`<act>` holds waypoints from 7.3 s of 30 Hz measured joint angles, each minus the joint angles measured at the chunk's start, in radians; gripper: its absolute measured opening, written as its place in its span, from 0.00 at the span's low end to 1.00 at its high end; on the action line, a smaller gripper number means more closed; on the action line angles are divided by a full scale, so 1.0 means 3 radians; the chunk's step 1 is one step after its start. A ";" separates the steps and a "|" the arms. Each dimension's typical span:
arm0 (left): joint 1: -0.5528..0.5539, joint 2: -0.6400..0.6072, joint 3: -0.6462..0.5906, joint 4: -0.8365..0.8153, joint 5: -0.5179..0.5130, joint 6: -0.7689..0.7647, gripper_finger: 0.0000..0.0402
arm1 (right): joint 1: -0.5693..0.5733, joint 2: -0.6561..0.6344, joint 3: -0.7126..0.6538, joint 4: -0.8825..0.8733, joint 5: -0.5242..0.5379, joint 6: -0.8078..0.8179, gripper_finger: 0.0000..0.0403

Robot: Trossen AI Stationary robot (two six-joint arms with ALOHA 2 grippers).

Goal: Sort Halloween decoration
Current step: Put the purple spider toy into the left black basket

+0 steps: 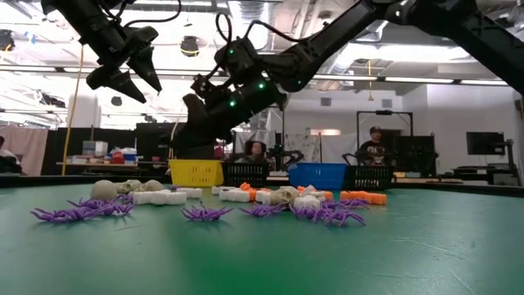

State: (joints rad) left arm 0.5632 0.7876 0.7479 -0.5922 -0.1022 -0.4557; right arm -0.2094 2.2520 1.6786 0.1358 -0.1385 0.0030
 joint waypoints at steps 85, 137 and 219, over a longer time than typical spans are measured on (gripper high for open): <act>-0.0003 -0.0001 0.0000 -0.0012 -0.0059 0.0050 0.64 | 0.0073 -0.0077 0.0003 -0.0242 0.0397 0.0350 0.04; -0.0003 -0.0001 0.0000 -0.0003 -0.0058 0.0001 0.64 | -0.0883 -0.0785 0.0007 -0.1516 -0.0057 -0.0268 0.30; -0.0003 0.0000 0.0000 -0.0150 -0.0062 0.0443 0.64 | 0.1970 -0.0493 -0.0781 -0.1711 0.0764 0.0430 0.40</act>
State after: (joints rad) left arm 0.5625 0.7876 0.7479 -0.6373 -0.1207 -0.3229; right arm 0.3817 2.1042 1.4445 -0.3776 0.0908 0.1318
